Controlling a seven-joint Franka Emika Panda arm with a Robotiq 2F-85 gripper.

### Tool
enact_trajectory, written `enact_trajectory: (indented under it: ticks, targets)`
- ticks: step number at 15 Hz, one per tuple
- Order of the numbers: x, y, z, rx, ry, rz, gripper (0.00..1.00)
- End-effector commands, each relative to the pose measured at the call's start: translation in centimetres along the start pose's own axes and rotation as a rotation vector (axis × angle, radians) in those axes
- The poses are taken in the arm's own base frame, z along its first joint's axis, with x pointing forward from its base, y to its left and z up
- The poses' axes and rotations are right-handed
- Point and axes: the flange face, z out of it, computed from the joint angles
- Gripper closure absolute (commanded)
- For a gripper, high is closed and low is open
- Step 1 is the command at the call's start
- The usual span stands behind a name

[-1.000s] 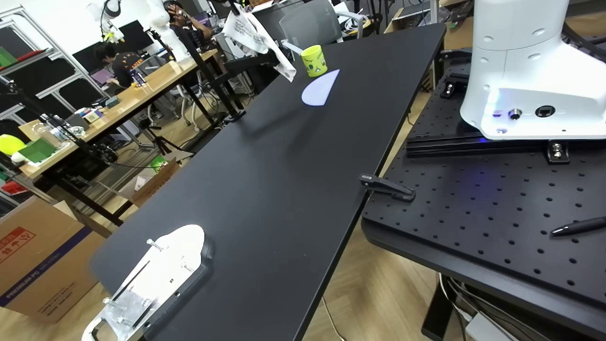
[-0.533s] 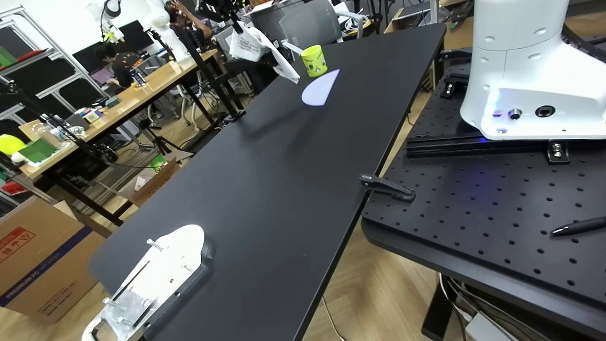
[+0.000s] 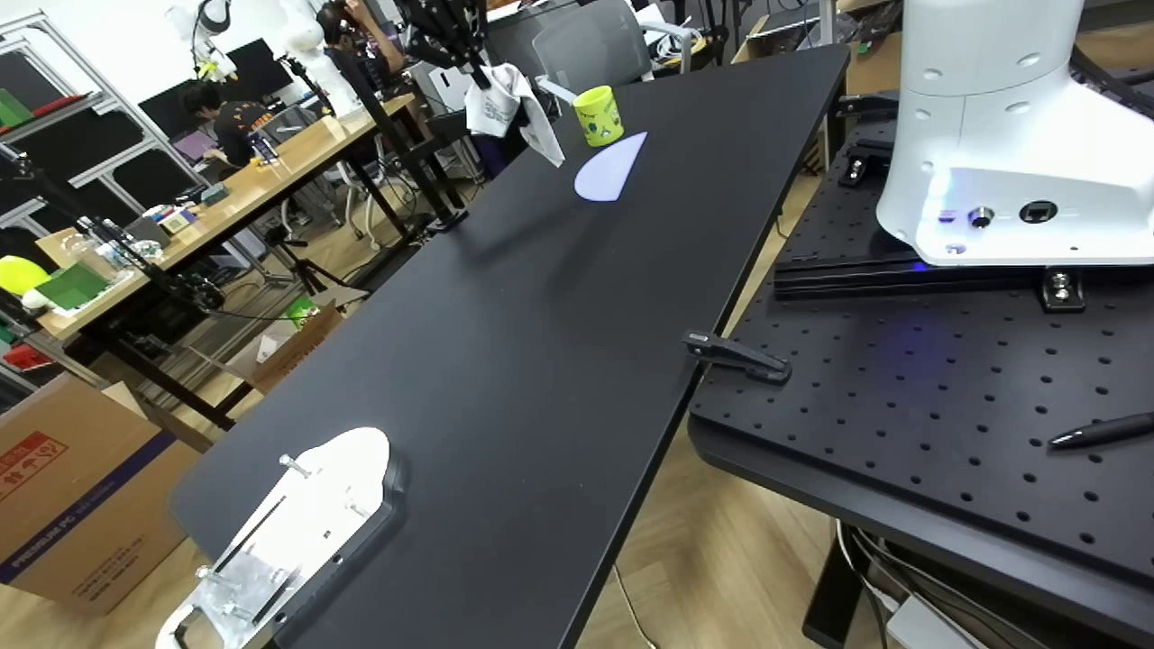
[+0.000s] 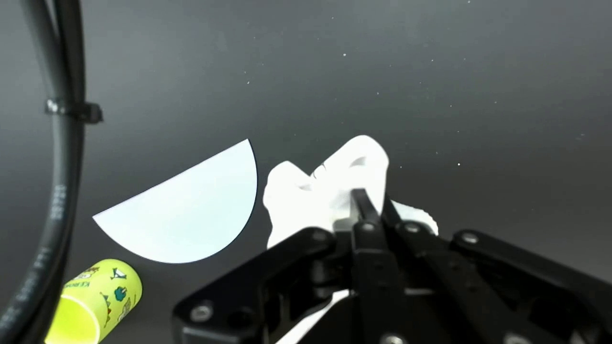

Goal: Put the towel on the rack on the table

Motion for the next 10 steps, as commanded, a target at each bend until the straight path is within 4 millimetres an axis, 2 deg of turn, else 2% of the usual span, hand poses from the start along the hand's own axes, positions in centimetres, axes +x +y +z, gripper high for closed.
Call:
enact_trajectory:
  ticks: [1, 8, 9, 10]
  targets:
    - [-0.35, 1.34, 1.16, 0.037, -0.016, 0.015, 0.99]
    - [-0.33, 2.09, 1.43, 0.048, -0.018, 0.023, 0.99]
    - [-0.32, 2.05, 1.25, 0.048, -0.016, 0.024, 0.72]
    - [-0.33, 2.02, 1.12, 0.046, -0.012, 0.021, 0.71]
